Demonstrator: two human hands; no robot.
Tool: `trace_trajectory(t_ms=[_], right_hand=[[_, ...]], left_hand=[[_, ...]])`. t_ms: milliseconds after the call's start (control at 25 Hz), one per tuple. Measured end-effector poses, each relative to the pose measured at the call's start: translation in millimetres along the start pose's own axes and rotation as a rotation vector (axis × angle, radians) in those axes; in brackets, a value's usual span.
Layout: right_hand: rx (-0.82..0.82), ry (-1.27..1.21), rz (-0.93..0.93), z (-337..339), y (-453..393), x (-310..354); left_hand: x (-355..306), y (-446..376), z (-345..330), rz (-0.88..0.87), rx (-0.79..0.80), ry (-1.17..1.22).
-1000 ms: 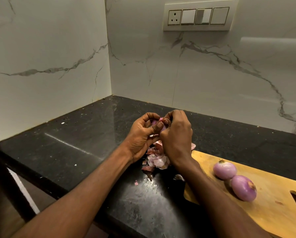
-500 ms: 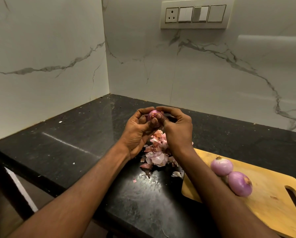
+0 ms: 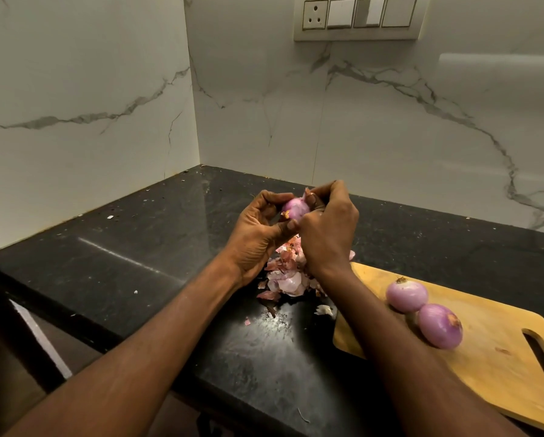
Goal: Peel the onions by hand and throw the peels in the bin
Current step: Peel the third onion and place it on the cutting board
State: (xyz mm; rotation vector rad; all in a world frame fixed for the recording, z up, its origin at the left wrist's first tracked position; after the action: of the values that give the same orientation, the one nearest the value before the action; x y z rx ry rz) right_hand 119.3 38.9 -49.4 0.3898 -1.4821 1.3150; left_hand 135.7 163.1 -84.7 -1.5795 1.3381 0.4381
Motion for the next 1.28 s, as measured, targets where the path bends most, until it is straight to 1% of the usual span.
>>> trace_trajectory(t_ms=[120,240,360,560,640,760,880,1040,1080,1160,1240,1280], right_hand=[[0.059,-0.106,-0.065,4.5,-6.1,-7.7],[0.139,-0.200,-0.120,6.0,-9.1,-11.0],[0.261,-0.182,-0.107,4.5,-7.1,-8.2],[0.241,-0.177,-0.098,6.5,-7.2,-8.0],[0.230,-0.160,-0.054,9.5,-7.0,-6.6],[0.250,-0.087,-0.002,12.6,-7.6,-5.4],[0.266,-0.046,-0.023,14.9,-11.6,-8.3],[0.206,0.122,0.053,11.9,-10.1,-12.1],[0.221,0.114,0.066,10.8,-9.3,-11.9],[0.313,0.058,0.102,7.8,-8.1,-11.8],[0.395,0.060,0.180,4.9,-5.6,-12.6],[0.396,0.086,0.229,3.7,-4.8,-13.7]], left_hand=[[0.3,-1.2,1.4,0.019,-0.015,0.015],[0.2,-5.5,5.7,0.025,-0.081,0.049],[-0.7,-7.1,8.6,0.034,-0.086,0.106],[-1.3,-7.0,12.3,0.025,-0.082,0.060],[-2.0,-6.6,12.1,0.018,-0.075,0.033],[-6.1,-4.6,10.2,-0.012,-0.059,-0.060],[-8.0,-2.5,8.6,-0.028,-0.029,-0.146],[-2.8,-2.5,7.6,-0.040,0.008,-0.270],[-3.0,-3.2,8.2,-0.032,0.000,-0.258],[-6.7,-4.7,9.5,0.004,-0.053,-0.135],[-11.2,-4.3,9.3,0.023,-0.126,0.003],[-11.9,-3.7,8.2,0.026,-0.148,0.021]])
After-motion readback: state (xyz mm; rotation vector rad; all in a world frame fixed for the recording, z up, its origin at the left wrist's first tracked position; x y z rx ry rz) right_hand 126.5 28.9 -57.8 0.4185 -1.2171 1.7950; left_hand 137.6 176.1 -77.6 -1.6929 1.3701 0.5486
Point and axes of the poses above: each hand's wrist, its own y-axis away from the middle knuckle, its own z-axis out of the back of the hand, x = y × z, the point moved 2 cm from there along -y, towards the middle knuckle, and after that the axes turned 7 degrees about -z, right-handed, at the moved point
